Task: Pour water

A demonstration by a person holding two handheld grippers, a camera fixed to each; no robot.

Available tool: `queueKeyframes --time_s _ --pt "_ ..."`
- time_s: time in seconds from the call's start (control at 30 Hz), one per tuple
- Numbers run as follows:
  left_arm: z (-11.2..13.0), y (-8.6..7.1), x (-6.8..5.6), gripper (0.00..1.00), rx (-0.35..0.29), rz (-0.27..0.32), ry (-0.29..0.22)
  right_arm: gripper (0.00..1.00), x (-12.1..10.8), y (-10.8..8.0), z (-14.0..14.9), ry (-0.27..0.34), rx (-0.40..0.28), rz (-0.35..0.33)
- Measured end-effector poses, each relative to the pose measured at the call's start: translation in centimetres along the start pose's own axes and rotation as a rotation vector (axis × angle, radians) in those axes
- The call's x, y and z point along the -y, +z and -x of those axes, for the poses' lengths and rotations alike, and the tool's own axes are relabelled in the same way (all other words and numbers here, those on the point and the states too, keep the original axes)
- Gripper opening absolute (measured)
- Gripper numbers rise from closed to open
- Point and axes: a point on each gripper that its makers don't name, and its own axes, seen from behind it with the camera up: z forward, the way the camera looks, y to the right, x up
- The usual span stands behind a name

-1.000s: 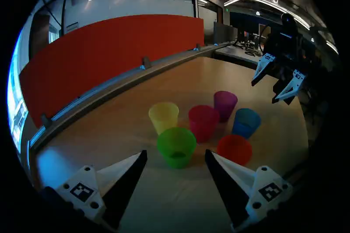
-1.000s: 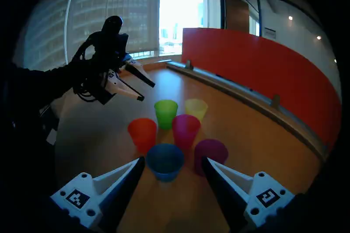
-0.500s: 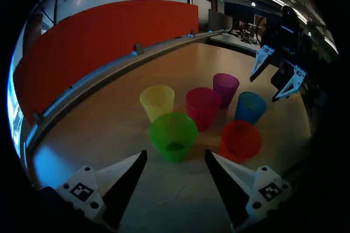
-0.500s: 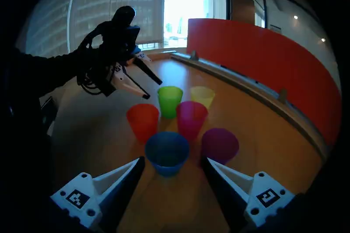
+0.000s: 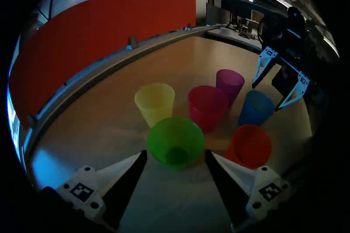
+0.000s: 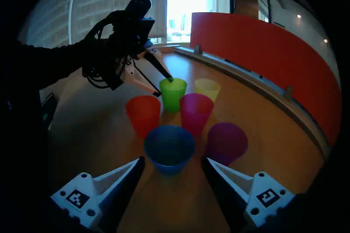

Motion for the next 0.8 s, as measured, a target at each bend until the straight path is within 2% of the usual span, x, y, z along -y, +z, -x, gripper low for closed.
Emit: queueKeyframes --time_s 0.4,0.63,0.8 --pt "-0.8 2.2 0.3 0.98 0.01 0.017 0.008 1.0 -0.2 0.8 0.2 0.017 0.0 -0.018" --pt "-0.9 2.4 0.5 0.98 0.01 0.012 0.007 1.0 -0.2 0.9 0.2 0.022 -0.001 -0.024" --pt "-1.1 2.5 0.8 0.89 -0.005 -0.006 0.016 1.0 -0.3 0.9 0.3 0.018 0.0 -0.02"
